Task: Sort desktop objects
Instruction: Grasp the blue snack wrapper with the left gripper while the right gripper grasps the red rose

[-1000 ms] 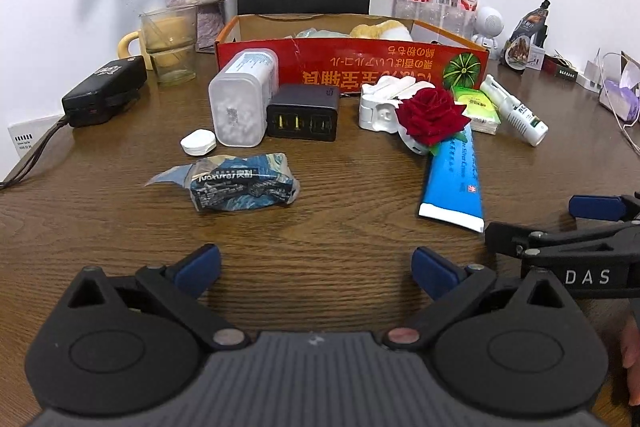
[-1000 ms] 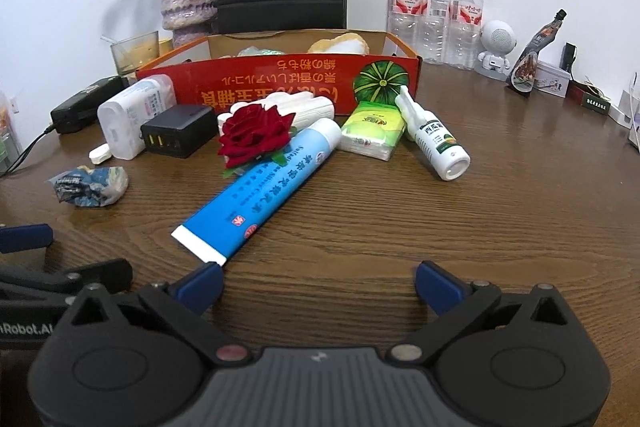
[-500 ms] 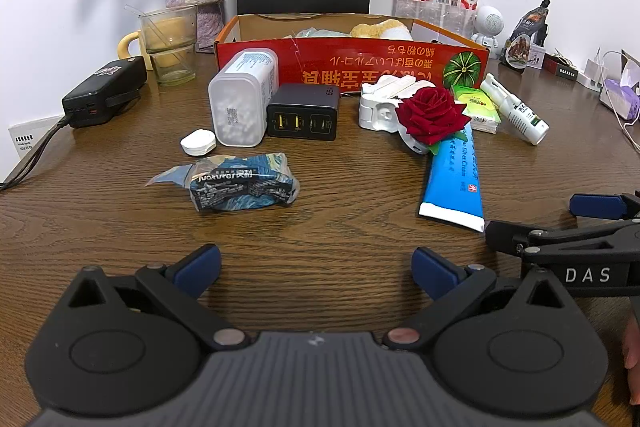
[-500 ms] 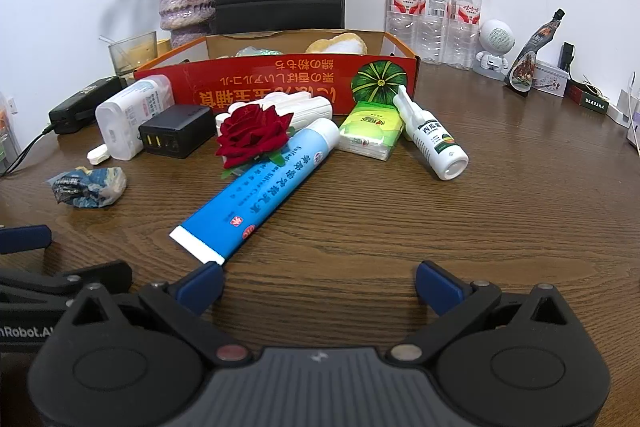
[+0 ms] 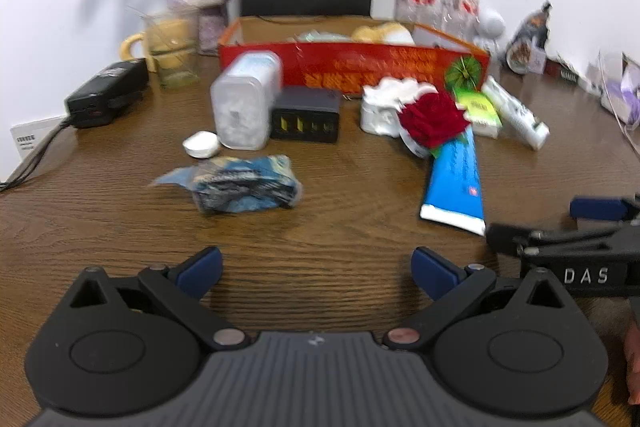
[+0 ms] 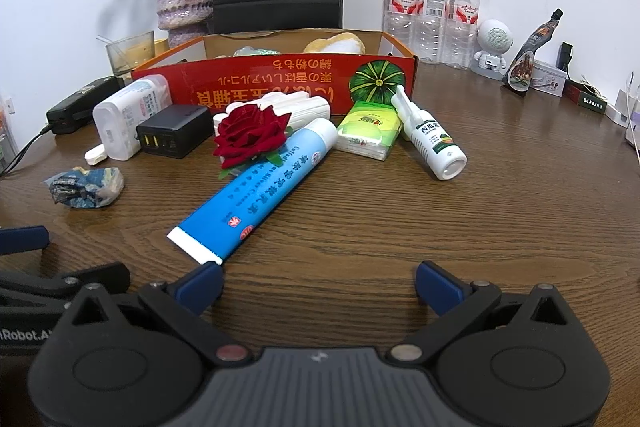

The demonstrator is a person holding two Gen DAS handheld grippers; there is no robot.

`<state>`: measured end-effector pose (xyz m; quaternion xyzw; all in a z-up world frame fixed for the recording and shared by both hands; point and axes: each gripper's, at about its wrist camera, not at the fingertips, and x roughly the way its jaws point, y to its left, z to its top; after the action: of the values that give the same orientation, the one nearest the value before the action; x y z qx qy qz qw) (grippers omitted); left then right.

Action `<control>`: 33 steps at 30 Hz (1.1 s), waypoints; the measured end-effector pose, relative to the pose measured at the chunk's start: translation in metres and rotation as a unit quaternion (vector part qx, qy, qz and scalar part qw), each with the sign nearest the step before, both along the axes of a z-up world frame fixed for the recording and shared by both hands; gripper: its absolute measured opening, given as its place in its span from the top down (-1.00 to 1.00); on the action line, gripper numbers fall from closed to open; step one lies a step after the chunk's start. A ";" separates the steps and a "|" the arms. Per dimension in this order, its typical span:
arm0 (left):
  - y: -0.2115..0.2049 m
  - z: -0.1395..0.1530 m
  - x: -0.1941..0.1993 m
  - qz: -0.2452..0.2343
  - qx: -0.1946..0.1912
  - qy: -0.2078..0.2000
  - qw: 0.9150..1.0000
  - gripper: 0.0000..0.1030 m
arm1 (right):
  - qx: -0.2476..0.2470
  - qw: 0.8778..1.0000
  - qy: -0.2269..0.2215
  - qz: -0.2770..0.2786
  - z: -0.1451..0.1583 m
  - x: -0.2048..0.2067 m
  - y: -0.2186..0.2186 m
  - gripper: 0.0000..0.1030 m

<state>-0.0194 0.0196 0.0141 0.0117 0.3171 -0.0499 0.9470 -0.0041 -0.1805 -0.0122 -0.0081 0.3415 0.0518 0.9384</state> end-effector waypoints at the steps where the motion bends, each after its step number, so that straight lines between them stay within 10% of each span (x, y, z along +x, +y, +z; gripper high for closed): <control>1: 0.005 0.009 -0.006 -0.006 0.001 -0.024 1.000 -1.00 | 0.001 1.000 0.000 0.003 0.000 -0.001 -0.001 -1.00; 7: 0.027 0.021 0.028 -0.092 0.101 -0.056 0.989 -1.00 | -0.009 0.996 -0.048 0.073 0.030 -0.004 0.006 -0.87; 13: 0.039 -0.002 0.069 -0.098 0.078 -0.002 0.992 -0.82 | -0.072 0.983 -0.079 0.150 0.038 0.056 0.041 -0.78; 22: 0.032 0.007 0.036 -0.098 0.060 -0.006 0.993 0.73 | -0.122 0.973 -0.041 0.192 0.018 0.092 0.060 0.00; 33: 0.044 0.094 0.029 -0.062 -0.056 -0.076 0.994 0.87 | -0.085 0.972 -0.130 0.176 0.090 0.039 0.035 0.00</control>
<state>0.0097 0.0635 0.1085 -0.0181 0.2399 -0.1253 0.9625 0.0347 -0.1460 0.0773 -0.1541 0.2129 0.1854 0.9468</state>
